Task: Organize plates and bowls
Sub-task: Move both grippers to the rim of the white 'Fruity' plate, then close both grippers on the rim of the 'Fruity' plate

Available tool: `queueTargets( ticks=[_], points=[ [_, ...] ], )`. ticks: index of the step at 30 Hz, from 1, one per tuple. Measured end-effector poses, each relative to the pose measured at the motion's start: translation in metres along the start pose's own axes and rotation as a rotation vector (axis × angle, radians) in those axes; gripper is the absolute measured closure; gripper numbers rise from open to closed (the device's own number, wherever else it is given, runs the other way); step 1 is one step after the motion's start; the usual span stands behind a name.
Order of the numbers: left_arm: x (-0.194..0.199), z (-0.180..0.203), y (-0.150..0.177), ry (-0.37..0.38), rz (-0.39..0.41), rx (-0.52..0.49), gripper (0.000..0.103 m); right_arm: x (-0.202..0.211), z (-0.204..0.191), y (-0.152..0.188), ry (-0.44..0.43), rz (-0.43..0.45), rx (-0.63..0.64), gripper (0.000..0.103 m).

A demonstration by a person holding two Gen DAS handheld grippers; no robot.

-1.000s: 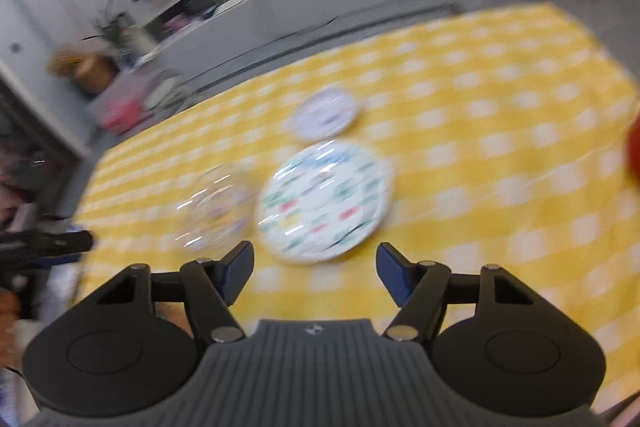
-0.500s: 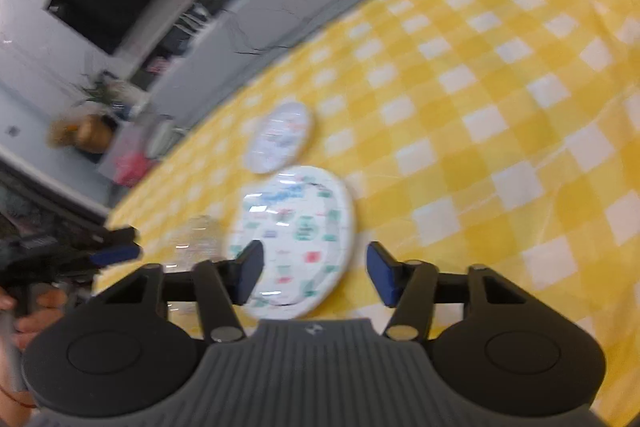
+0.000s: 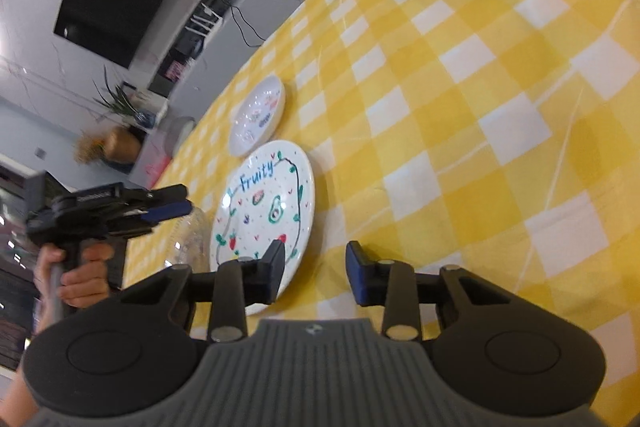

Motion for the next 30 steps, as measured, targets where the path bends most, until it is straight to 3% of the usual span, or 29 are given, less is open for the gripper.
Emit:
queueTargets(
  ticks=[5, 9, 15, 23, 25, 28, 30],
  points=[
    [-0.019, 0.004, 0.003, 0.026, -0.071, -0.028, 0.066, -0.004, -0.001, 0.0, -0.059, 0.008, -0.016, 0.069],
    [-0.031, 0.004, 0.003, 0.042, -0.102, -0.025, 0.066, -0.006, 0.004, -0.001, -0.092, 0.007, -0.043, 0.077],
    [-0.033, -0.001, 0.003, 0.12, -0.09, -0.002, 0.065, -0.011, 0.005, 0.0, -0.117, 0.014, -0.032, 0.087],
    [-0.034, -0.004, 0.004, 0.199, -0.079, 0.024, 0.066, -0.014, 0.001, 0.001, -0.118, 0.038, -0.012, 0.087],
    [-0.035, -0.006, 0.004, 0.186, -0.077, 0.043, 0.078, -0.015, 0.0, 0.0, -0.128, 0.047, -0.017, 0.087],
    [-0.035, -0.004, 0.006, 0.131, -0.069, -0.006, 0.086, -0.016, 0.0, 0.001, -0.129, 0.052, -0.003, 0.089],
    [-0.035, -0.002, 0.006, 0.136, -0.066, -0.001, 0.09, -0.017, 0.0, 0.002, -0.124, 0.049, 0.0, 0.092]
  ],
)
Point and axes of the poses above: each gripper's, at about its wrist camera, not at the fingertips, and x roughly against the way its jaws point, z to its right, y to its underside, the point moved 9 cm from there along -x, roughly the way its jaws point, and after that the axes turned 5 degrees about -z, right-handed, at the moved point
